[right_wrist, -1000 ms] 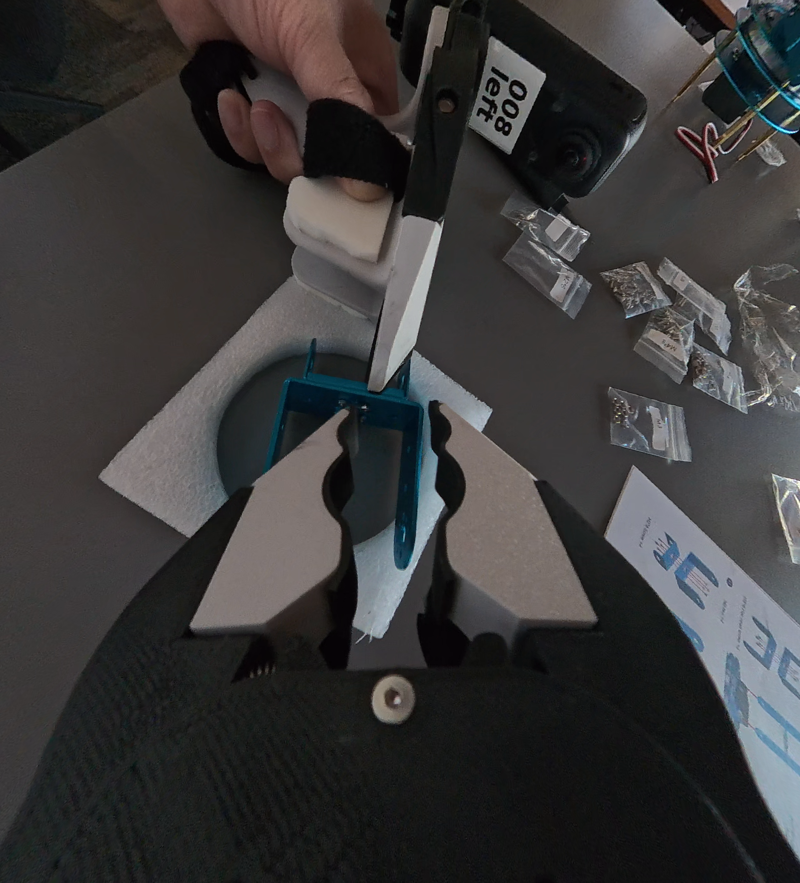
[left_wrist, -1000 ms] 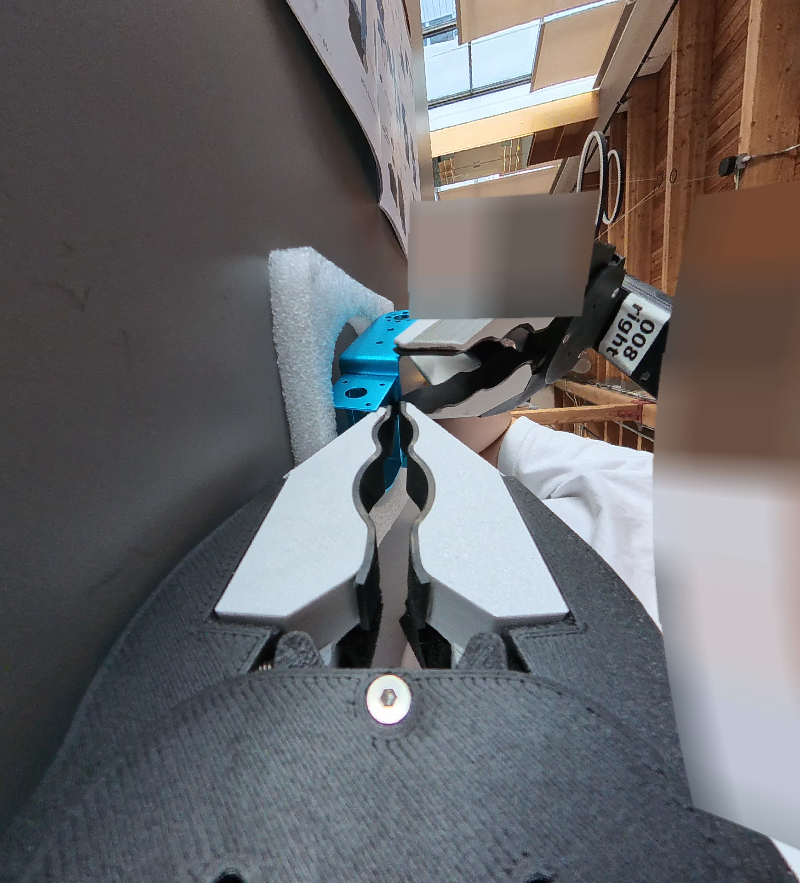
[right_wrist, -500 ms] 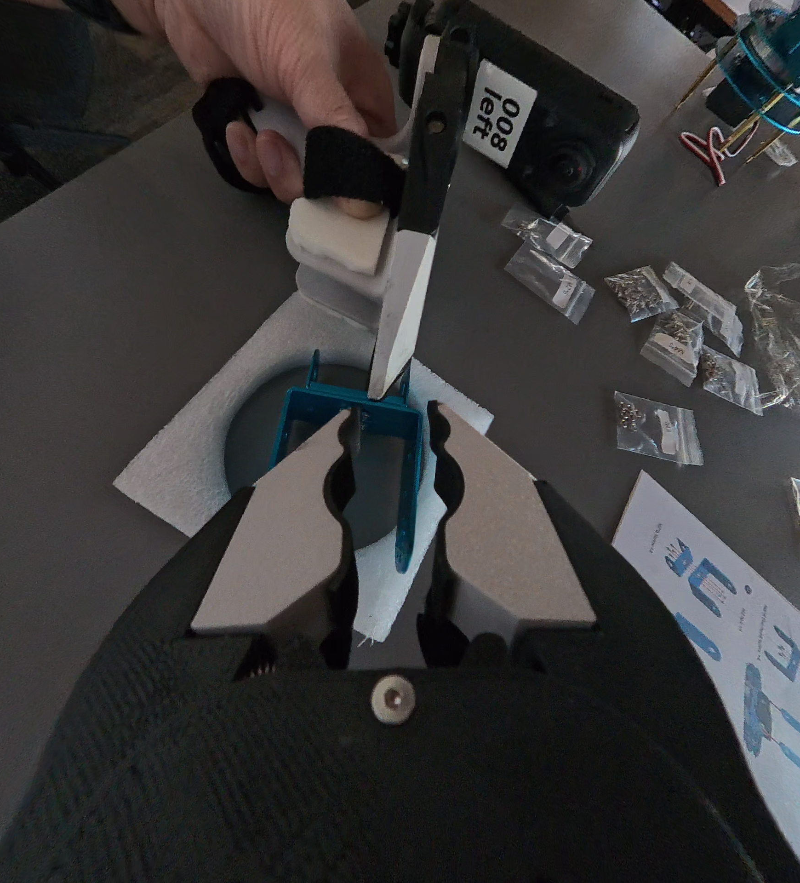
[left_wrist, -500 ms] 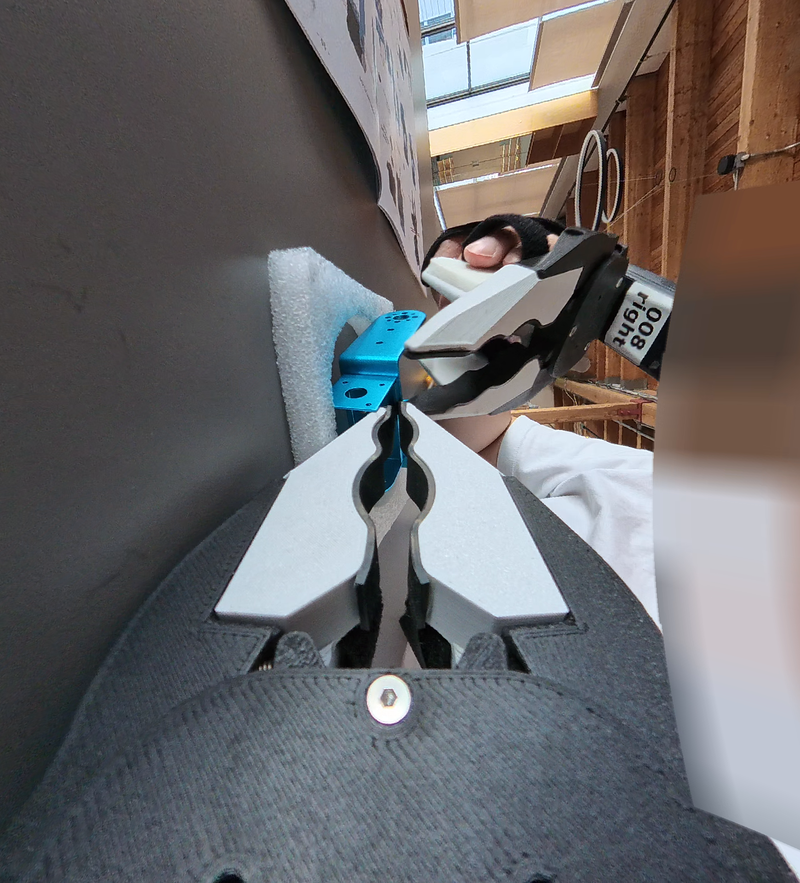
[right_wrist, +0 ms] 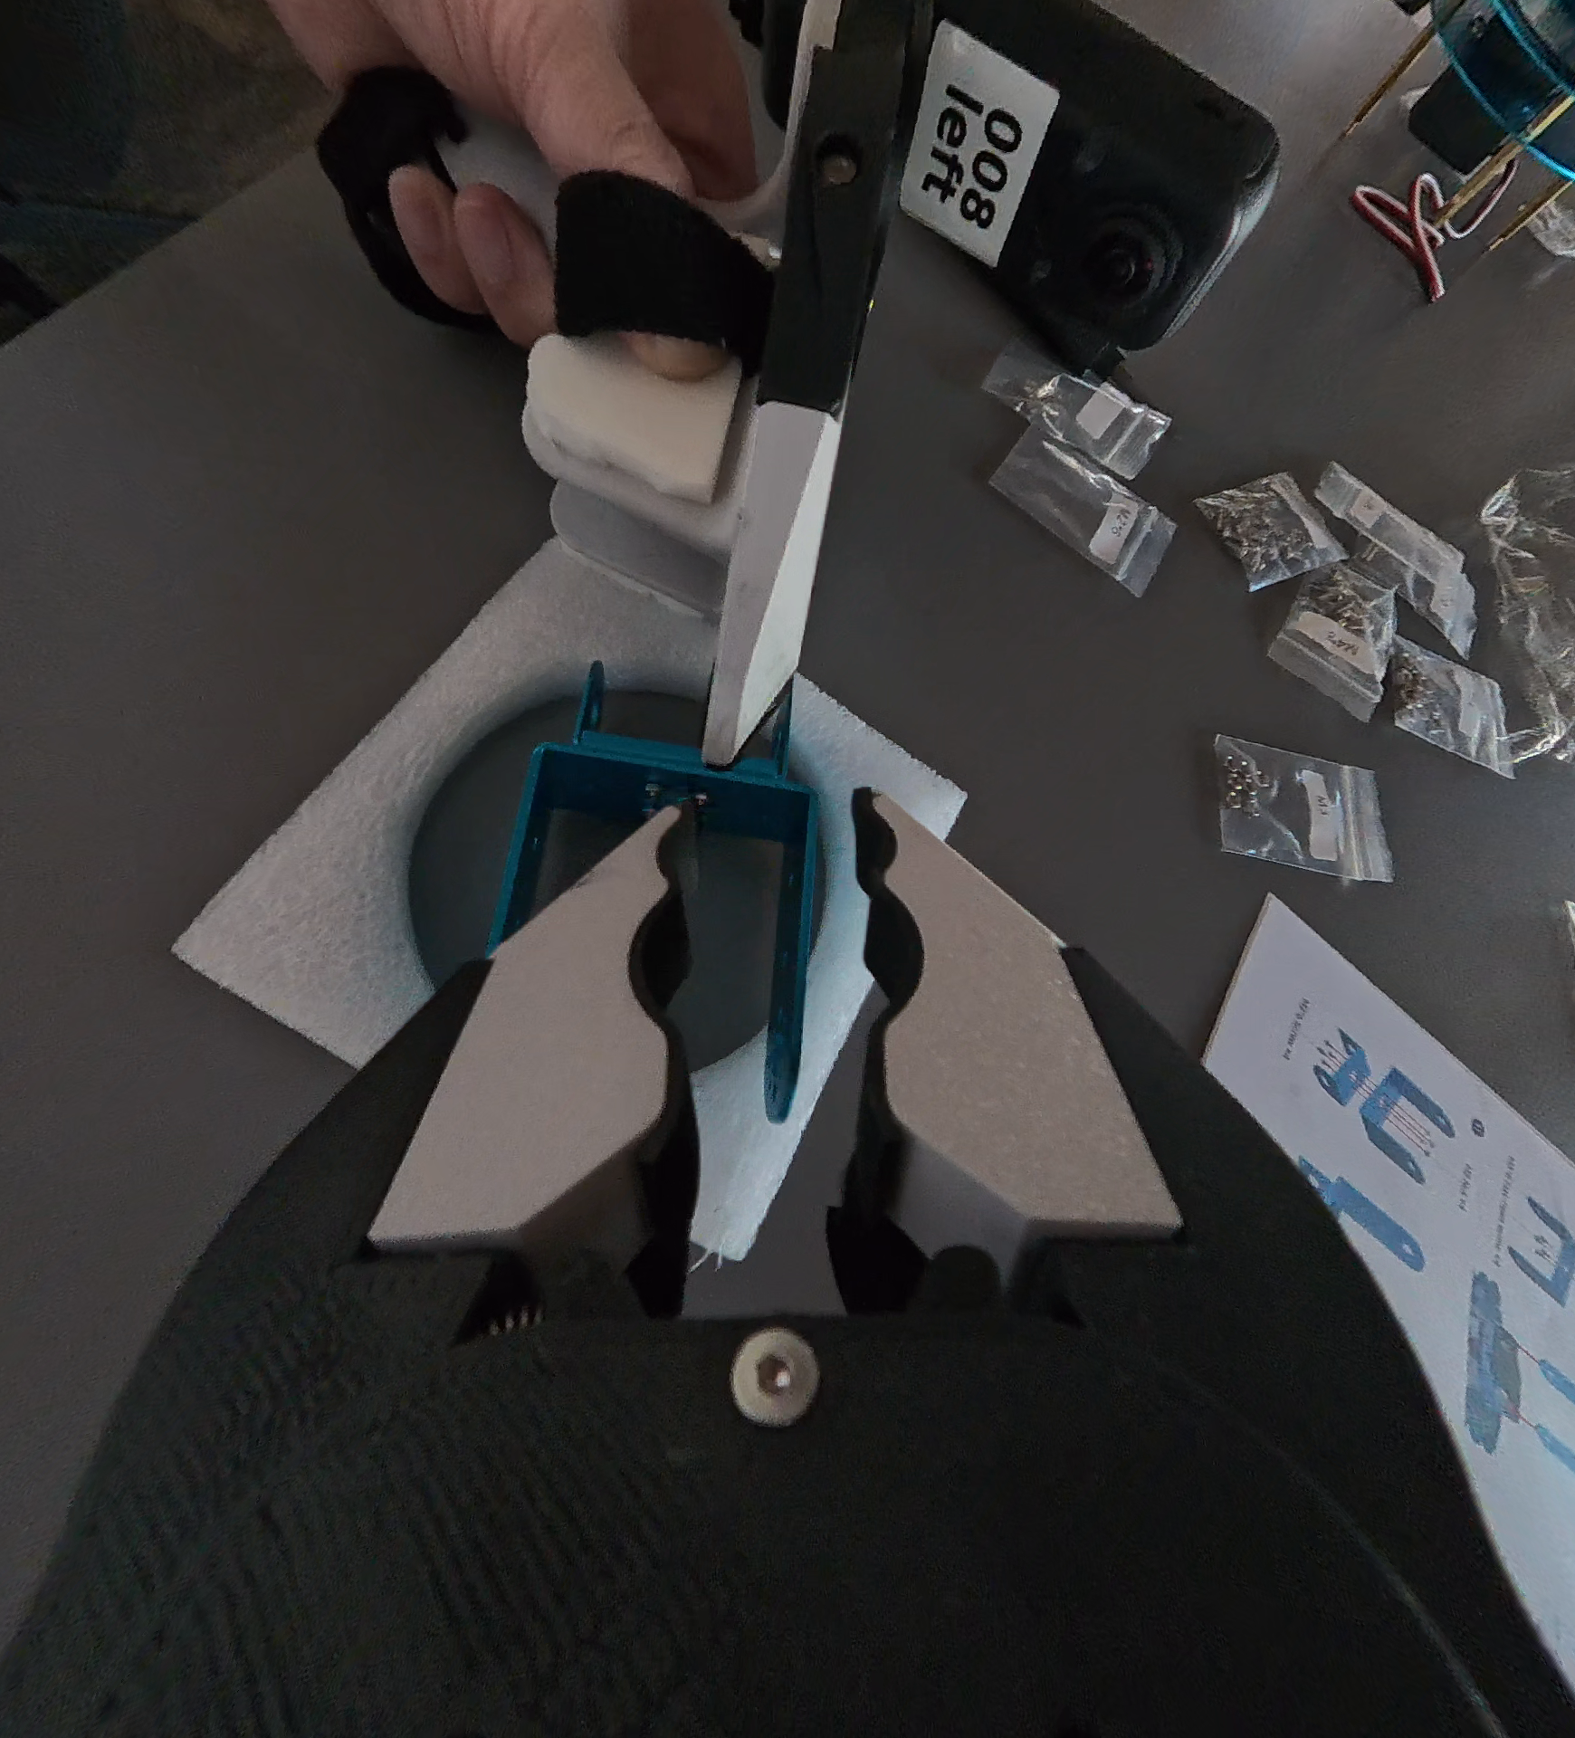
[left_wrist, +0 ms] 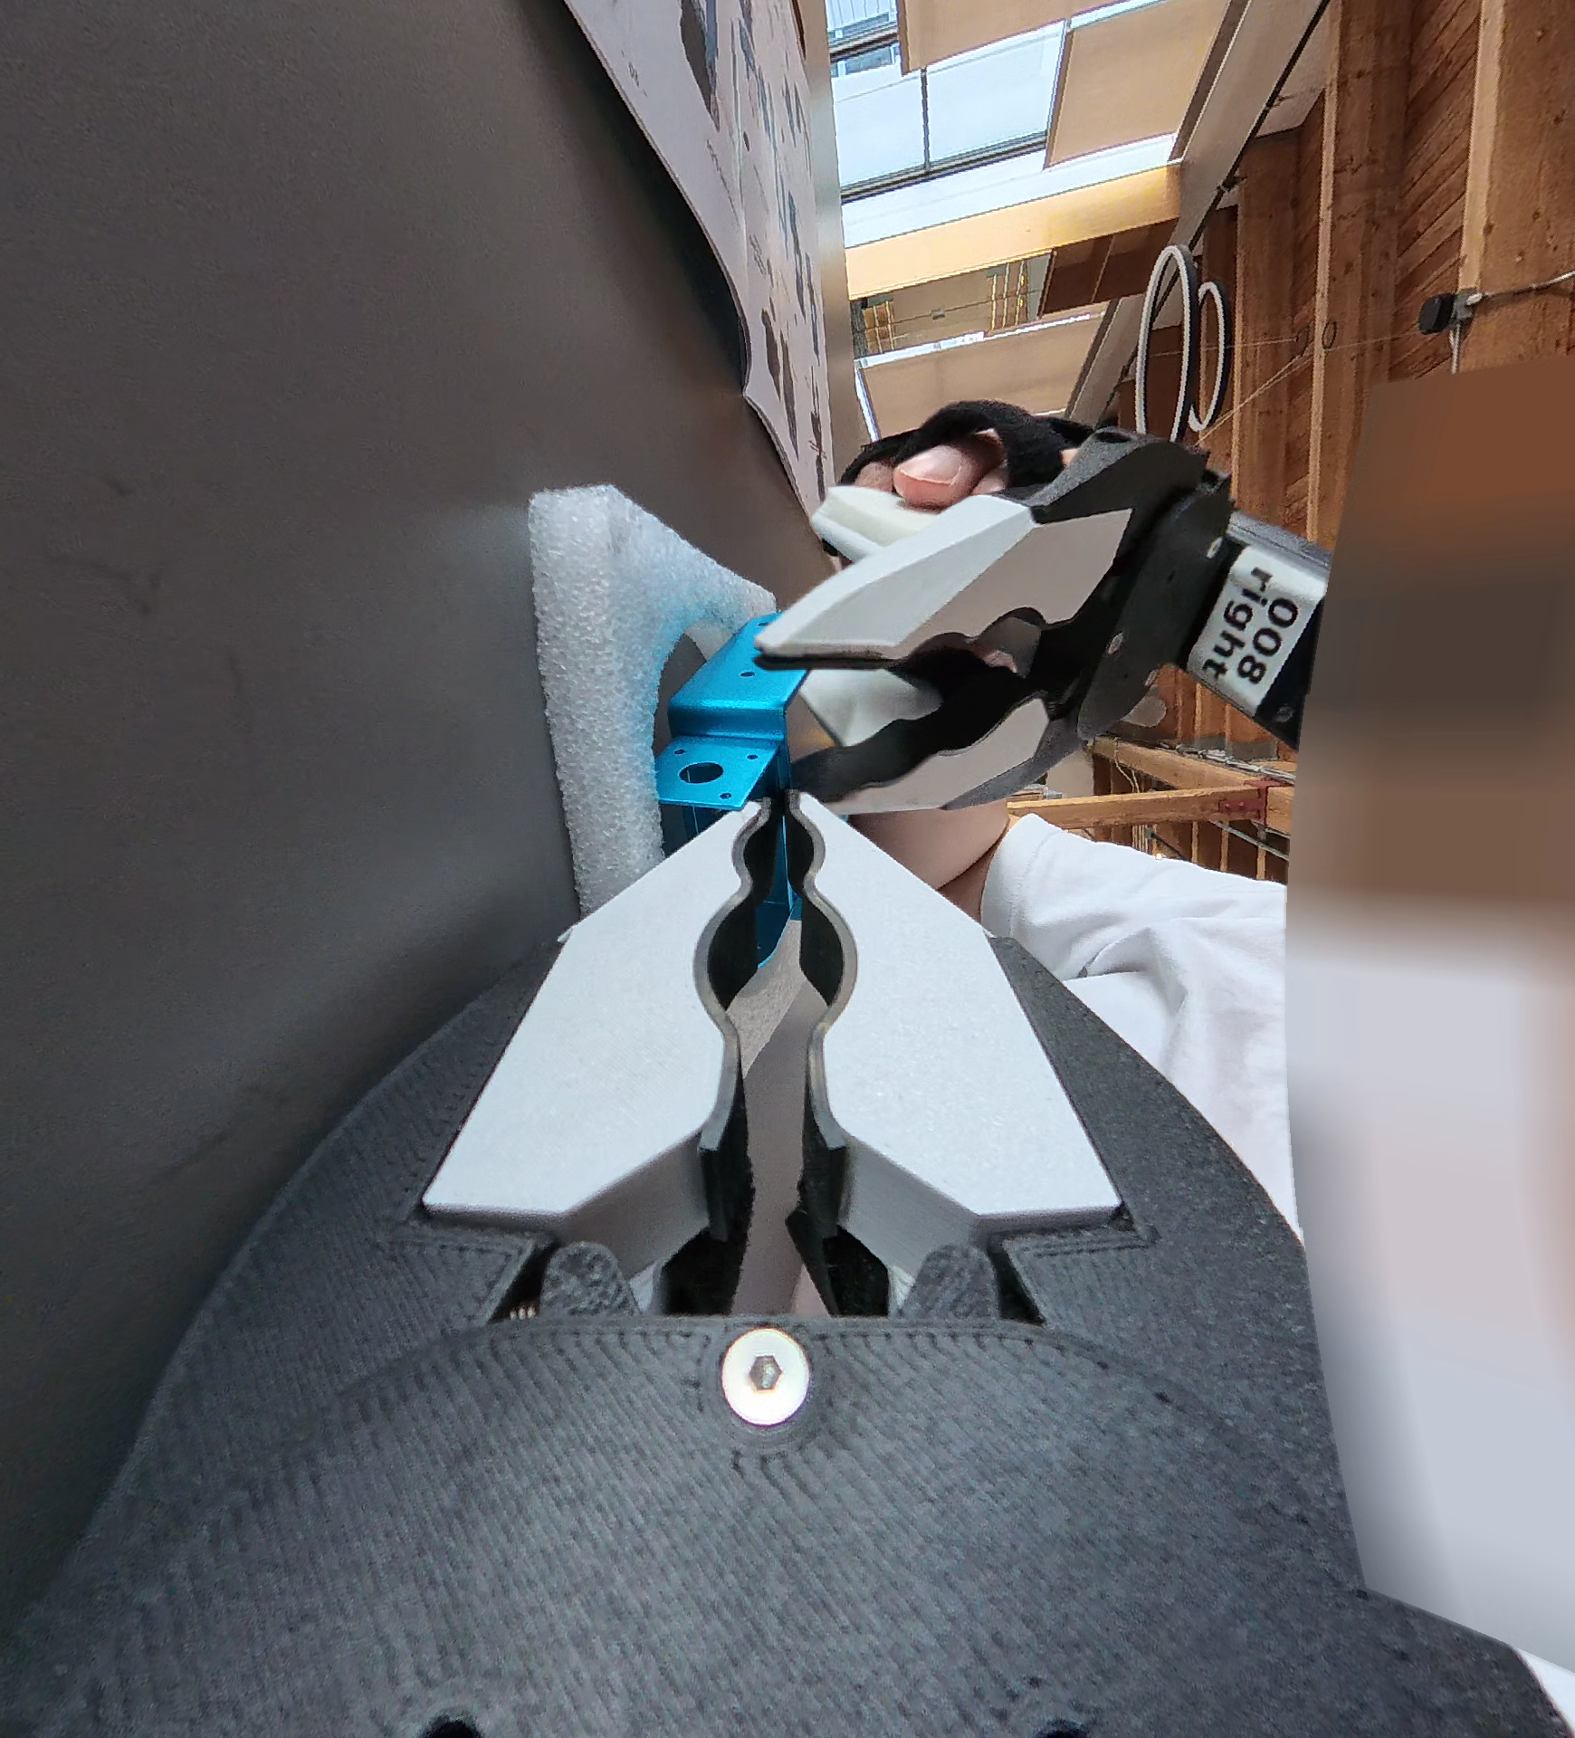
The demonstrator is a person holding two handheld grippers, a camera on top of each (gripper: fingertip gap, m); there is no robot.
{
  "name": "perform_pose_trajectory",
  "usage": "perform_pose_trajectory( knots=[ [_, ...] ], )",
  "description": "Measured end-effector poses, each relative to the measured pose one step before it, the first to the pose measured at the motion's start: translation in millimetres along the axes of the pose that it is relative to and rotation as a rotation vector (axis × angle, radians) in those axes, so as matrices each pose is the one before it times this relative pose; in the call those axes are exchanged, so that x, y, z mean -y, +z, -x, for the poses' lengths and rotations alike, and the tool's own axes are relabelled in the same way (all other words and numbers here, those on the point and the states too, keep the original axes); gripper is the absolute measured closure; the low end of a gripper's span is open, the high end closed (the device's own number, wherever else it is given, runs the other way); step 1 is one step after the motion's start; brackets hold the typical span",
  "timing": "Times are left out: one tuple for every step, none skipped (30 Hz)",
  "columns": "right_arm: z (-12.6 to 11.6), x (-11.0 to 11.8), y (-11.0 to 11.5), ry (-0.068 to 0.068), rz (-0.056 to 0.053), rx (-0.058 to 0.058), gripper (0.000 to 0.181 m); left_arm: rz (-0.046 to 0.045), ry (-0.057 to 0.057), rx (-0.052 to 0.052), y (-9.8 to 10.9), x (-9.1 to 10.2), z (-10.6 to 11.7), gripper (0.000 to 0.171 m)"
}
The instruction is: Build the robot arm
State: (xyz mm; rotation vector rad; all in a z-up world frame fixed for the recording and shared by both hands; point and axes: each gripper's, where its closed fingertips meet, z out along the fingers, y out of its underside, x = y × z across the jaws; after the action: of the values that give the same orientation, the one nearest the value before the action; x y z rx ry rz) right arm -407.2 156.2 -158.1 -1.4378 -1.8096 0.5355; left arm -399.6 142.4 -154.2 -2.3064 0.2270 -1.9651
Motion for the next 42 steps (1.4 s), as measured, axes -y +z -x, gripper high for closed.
perform_pose_trajectory(
  knots=[
    [0.65,0.84,0.25,0.0012,-0.0022,0.0036,0.150,0.00035,0.0000,-0.0004,-0.02,-0.05,-0.05,0.171],
    [-0.85,0.99,-1.08,0.0083,-0.0064,-0.0011,0.149,-0.00040,-0.0005,-0.0023,-0.06,0.03,-0.24,0.171],
    [-1.10,0.07,-1.21,0.0148,-0.0042,0.0008,0.149,-0.00127,-0.0012,-0.0023,0.04,0.12,-0.11,0.171],
    [-1.09,0.20,-0.97,0.0173,-0.0053,0.0009,0.147,-0.00038,-0.0004,-0.0002,-0.07,0.05,-0.05,0.171],
    [-1.58,0.32,-0.96,0.0125,-0.0055,-0.0039,0.147,0.00051,-0.0004,0.0010,0.08,-0.08,0.20,0.171],
    [-1.50,1.46,-1.20,0.0074,-0.0116,-0.0063,0.151,0.00219,0.0000,0.0006,0.13,-0.18,-0.04,0.171],
    [-0.48,1.85,-1.26,0.0044,-0.0105,0.0005,0.151,0.00250,0.0000,0.0009,0.22,-0.23,0.08,0.171],
    [2.41,0.85,-0.63,0.0090,-0.0027,0.0209,0.151,0.00109,-0.0005,-0.0001,0.12,-0.04,-0.06,0.171],
    [3.03,-0.66,0.25,0.0131,0.0057,0.0258,0.150,0.00064,-0.0004,-0.0009,-0.03,-0.11,-0.05,0.171],
    [2.19,-1.48,1.08,0.0078,0.0092,0.0163,0.148,0.00007,-0.0001,-0.0003,0.01,0.07,0.06,0.171],
    [2.19,-1.48,1.62,-0.0034,0.0087,0.0094,0.148,-0.00032,0.0005,0.0006,0.01,-0.04,0.00,0.171],
    [-0.43,-1.31,1.86,-0.0087,0.0092,-0.0100,0.148,-0.00056,0.0011,0.0006,0.01,-0.08,-0.07,0.171],
    [-2.60,-1.30,1.58,-0.0105,0.0118,-0.0236,0.149,-0.00096,0.0008,0.0005,-0.04,0.05,0.02,0.171],
    [-0.04,-0.64,1.00,-0.0058,0.0078,-0.0050,0.148,-0.00103,0.0000,0.0010,-0.02,0.04,0.14,0.171],
    [1.10,1.87,0.01,0.0026,-0.0091,0.0057,0.150,0.00062,0.0006,-0.0009,0.14,-0.26,-0.24,0.171],
    [0.25,0.22,-0.69,0.0068,-0.0020,0.0055,0.150,0.00022,-0.0002,-0.0032,0.10,-0.24,-0.41,0.171],
    [-0.58,-0.85,-0.29,0.0151,0.0002,0.0033,0.149,-0.00108,-0.0018,-0.0015,0.24,-0.11,0.01,0.171],
    [-0.15,-0.25,-0.24,0.0200,-0.0043,0.0070,0.149,-0.00165,0.0005,0.0001,0.01,0.05,-0.07,0.171],
    [0.20,0.36,-0.40,0.0118,-0.0063,0.0062,0.149,0.00049,0.0012,0.0013,0.04,-0.13,0.04,0.171],
    [-0.50,1.49,-0.90,0.0050,-0.0097,-0.0015,0.149,-0.00027,0.0000,0.0005,-0.08,-0.07,0.06,0.171],
    [-0.57,1.75,-1.26,0.0037,-0.0080,-0.0021,0.149,-0.00024,-0.0006,-0.0007,0.03,0.11,-0.02,0.171],
    [-2.52,1.29,-1.34,0.0021,-0.0056,-0.0126,0.152,0.00066,0.0007,-0.0003,0.05,-0.19,-0.03,0.171],
    [-1.94,1.47,-1.38,0.0007,-0.0096,-0.0078,0.152,0.00152,0.0012,0.0007,0.06,-0.17,-0.05,0.171],
    [-0.27,0.68,-0.71,0.0065,-0.0042,0.0042,0.152,-0.00007,-0.0002,0.0005,0.10,0.02,0.04,0.171],
    [1.48,-0.09,-0.13,0.0091,0.0001,0.0147,0.152,-0.00020,-0.0005,-0.0009,-0.07,0.01,-0.04,0.171],
    [4.45,-0.99,0.86,0.0071,0.0047,0.0302,0.150,-0.00018,-0.0001,-0.0008,-0.07,0.00,-0.01,0.171],
    [3.39,-1.84,1.56,-0.0010,0.0107,0.0188,0.150,0.00021,0.0003,0.0001,0.07,-0.11,-0.09,0.171],
    [-0.60,-2.01,1.76,-0.0140,0.0113,-0.0124,0.150,0.00040,0.0003,0.0005,0.07,-0.05,0.08,0.171],
    [-2.88,-1.84,1.34,-0.0157,0.0141,-0.0262,0.150,0.00005,0.0000,0.0005,0.00,-0.01,0.08,0.171],
    [0.14,-0.04,0.59,-0.0089,0.0038,-0.0045,0.150,-0.00113,-0.0007,0.0004,-0.12,0.15,0.04,0.171],
    [-0.31,0.99,-0.80,-0.0007,-0.0043,-0.0016,0.150,-0.00026,-0.0001,-0.0011,-0.07,0.01,-0.05,0.171],
    [-1.01,1.85,-1.67,0.0091,-0.0118,-0.0001,0.150,0.00037,0.0009,0.0000,0.06,-0.13,-0.07,0.171],
    [-4.33,3.79,-3.23,0.0160,-0.0249,-0.0172,0.155,0.00195,0.0018,0.0011,0.23,-0.32,0.01,0.171],
    [-4.29,4.31,-3.84,0.0163,-0.0299,-0.0133,0.156,0.00159,0.0004,-0.0002,0.18,-0.21,-0.05,0.171],
    [-3.69,3.06,-3.74,0.0194,-0.0209,-0.0079,0.156,0.00015,-0.0015,-0.0014,0.02,0.04,-0.09,0.171],
    [0.33,1.22,-2.66,0.0100,-0.0094,0.0146,0.156,-0.00017,-0.0009,-0.0013,-0.06,0.08,-0.02,0.171],
    [2.80,-0.87,-1.16,-0.0026,0.0038,0.0216,0.154,0.00037,-0.0002,-0.0007,-0.01,-0.07,-0.02,0.171],
    [3.83,-3.20,0.79,-0.0095,0.0186,0.0202,0.153,0.00041,-0.0001,-0.0002,0.07,0.05,-0.04,0.171],
    [1.85,-4.84,2.63,-0.0127,0.0311,0.0037,0.152,0.00034,-0.0001,0.0000,-0.02,-0.05,0.00,0.171],
    [0.97,-4.38,3.40,-0.0183,0.0275,-0.0066,0.151,0.00016,-0.0003,0.0000,0.10,0.06,0.08,0.171],
    [2.27,-2.39,3.55,-0.0174,0.0161,0.0023,0.151,0.00005,-0.0006,-0.0003,-0.09,-0.03,0.04,0.171],
    [1.80,-0.18,2.72,-0.0078,0.0033,0.0016,0.151,0.00010,-0.0002,-0.0001,0.09,-0.01,-0.05,0.171]
  ],
)
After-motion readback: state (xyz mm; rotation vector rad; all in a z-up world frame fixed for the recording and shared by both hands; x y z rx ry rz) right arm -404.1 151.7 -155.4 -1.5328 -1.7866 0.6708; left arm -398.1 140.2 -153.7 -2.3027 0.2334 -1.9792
